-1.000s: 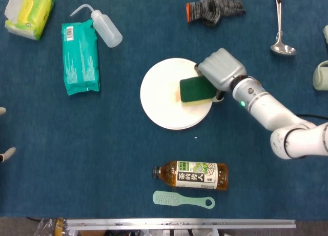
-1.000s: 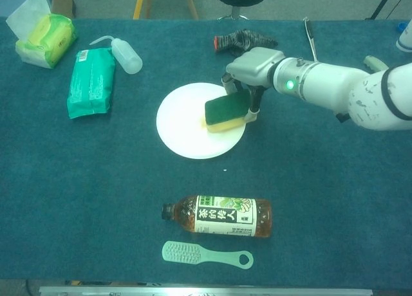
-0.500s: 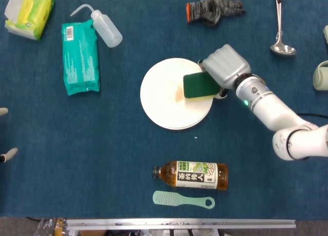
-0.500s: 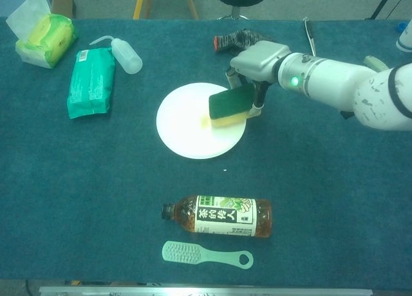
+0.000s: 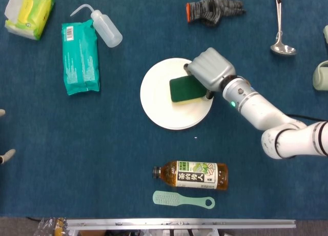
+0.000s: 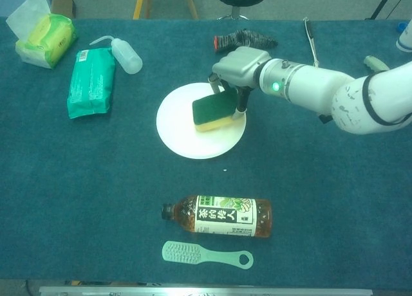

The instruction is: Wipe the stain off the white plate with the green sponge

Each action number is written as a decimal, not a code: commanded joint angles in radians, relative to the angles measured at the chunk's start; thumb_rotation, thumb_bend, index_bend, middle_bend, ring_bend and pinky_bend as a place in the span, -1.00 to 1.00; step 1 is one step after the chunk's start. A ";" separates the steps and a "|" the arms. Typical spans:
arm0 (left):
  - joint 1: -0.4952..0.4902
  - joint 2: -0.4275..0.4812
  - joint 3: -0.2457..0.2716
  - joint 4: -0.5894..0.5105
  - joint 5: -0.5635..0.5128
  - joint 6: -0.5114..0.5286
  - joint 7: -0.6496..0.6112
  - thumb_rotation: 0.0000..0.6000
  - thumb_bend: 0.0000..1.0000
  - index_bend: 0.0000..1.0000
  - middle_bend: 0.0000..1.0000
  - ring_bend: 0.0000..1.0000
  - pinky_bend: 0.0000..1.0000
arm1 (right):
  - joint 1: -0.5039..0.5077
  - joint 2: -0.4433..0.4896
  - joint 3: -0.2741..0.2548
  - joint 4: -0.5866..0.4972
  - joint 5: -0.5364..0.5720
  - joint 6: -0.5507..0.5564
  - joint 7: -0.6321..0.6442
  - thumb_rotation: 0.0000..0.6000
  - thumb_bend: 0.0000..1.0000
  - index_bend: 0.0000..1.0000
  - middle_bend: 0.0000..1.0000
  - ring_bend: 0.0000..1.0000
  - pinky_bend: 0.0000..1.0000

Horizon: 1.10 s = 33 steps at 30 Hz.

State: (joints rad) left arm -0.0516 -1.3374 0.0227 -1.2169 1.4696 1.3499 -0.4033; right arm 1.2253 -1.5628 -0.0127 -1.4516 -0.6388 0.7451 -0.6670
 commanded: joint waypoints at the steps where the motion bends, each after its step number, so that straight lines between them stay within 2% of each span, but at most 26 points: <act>1: 0.000 0.000 0.000 0.000 0.000 -0.001 0.000 1.00 -0.79 -0.53 -0.94 -0.89 -0.48 | 0.000 -0.007 -0.002 0.008 -0.002 -0.007 0.000 1.00 -0.73 -0.03 0.09 -0.03 -0.14; 7: 0.002 -0.003 0.000 0.004 -0.002 -0.004 -0.006 1.00 -0.79 -0.53 -0.94 -0.89 -0.48 | 0.000 0.001 -0.009 -0.001 0.004 0.002 -0.013 1.00 -0.73 -0.03 0.09 -0.03 -0.14; 21: -0.005 -0.005 -0.002 -0.005 0.004 -0.007 0.001 1.00 -0.79 -0.53 -0.94 -0.89 -0.48 | -0.007 0.085 -0.045 -0.127 0.067 0.097 -0.101 1.00 -0.73 -0.02 0.09 -0.03 -0.14; 26: -0.007 -0.004 -0.003 -0.015 0.003 -0.008 0.011 1.00 -0.79 -0.53 -0.94 -0.89 -0.48 | -0.012 0.094 -0.033 -0.140 0.061 0.110 -0.097 1.00 -0.73 -0.02 0.09 -0.03 -0.14; 33: -0.003 -0.003 -0.002 -0.013 -0.002 -0.009 0.007 1.00 -0.79 -0.53 -0.94 -0.89 -0.48 | -0.016 0.065 -0.003 -0.098 0.015 0.078 -0.058 1.00 -0.73 -0.02 0.10 -0.03 -0.14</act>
State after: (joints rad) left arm -0.0549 -1.3398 0.0204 -1.2313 1.4683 1.3419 -0.3949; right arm 1.2101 -1.4910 -0.0198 -1.5572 -0.6168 0.8298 -0.7306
